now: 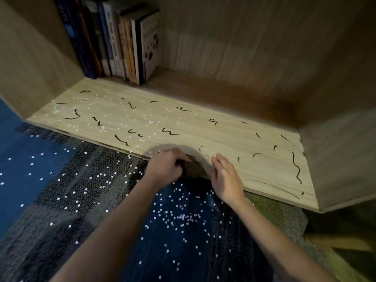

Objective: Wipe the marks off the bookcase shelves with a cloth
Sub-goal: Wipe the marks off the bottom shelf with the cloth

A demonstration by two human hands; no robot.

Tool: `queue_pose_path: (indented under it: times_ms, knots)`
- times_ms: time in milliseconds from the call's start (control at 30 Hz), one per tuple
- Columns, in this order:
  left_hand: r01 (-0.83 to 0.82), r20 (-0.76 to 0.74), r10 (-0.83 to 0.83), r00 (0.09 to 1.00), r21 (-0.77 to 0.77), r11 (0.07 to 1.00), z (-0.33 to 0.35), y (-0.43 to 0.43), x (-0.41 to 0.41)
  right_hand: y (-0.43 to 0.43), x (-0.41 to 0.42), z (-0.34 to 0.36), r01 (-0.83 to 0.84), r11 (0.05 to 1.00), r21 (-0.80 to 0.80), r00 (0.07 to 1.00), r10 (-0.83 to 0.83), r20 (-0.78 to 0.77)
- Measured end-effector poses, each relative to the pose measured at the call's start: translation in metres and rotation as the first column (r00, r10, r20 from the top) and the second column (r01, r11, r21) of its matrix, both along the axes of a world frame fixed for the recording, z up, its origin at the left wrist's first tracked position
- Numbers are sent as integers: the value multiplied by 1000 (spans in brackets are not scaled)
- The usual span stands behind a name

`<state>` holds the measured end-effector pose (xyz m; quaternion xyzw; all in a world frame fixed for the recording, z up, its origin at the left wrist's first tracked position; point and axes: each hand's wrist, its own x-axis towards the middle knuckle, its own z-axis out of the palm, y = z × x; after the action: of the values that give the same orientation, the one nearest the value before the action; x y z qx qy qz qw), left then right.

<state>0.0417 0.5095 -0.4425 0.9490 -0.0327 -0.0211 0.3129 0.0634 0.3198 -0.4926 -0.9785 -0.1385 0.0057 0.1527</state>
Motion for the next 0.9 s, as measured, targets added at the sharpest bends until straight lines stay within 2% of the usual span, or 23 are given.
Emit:
queue_pose_path:
  times_ms: [67,100,167,233,333,400,500,567,633,700,767,833,900]
  knots:
    - [47,73,-58,996,147,988,0,-4,5,3,0,2,17,1000,0,1000,-17,-16]
    - [92,22,-99,995,202,975,-2,-5,6,5,-1,3,30,1000,-1,999,-30,-25]
    - [205,-144,-180,973,183,961,-5,-1,1,7,-4,5,47,999,-16,998,-48,-40]
    - [278,-178,-257,950,106,955,-4,9,-4,8,-7,11,44,999,-28,997,-45,-58]
    - [228,12,-228,974,-10,974,2,26,-5,13,-19,21,73,997,-24,995,-75,-63]
    - [203,150,-197,969,-22,979,5,39,2,24,-29,25,131,991,-13,991,-132,-7]
    - [39,240,-6,971,-134,990,8,60,11,47,-40,28,143,989,-43,990,-143,16]
    - [-76,200,107,974,-157,985,11,77,19,65,-45,30,94,991,-100,995,-96,-22]
    - [-93,82,95,992,-36,995,7,89,26,82,-50,30,57,979,-197,991,-79,-104]
    - [29,-59,-22,998,121,992,5,86,26,89,-51,34,39,952,-304,983,-91,-159]
    - [175,-189,-144,971,159,972,1,77,13,89,-52,39,55,950,-308,974,-119,-191]
    - [204,-193,-181,964,104,974,-2,70,1,85,-50,39,62,956,-288,979,-114,-167]
    - [170,-72,-165,984,60,984,-2,72,-4,82,-48,35,44,959,-280,984,-90,-154]
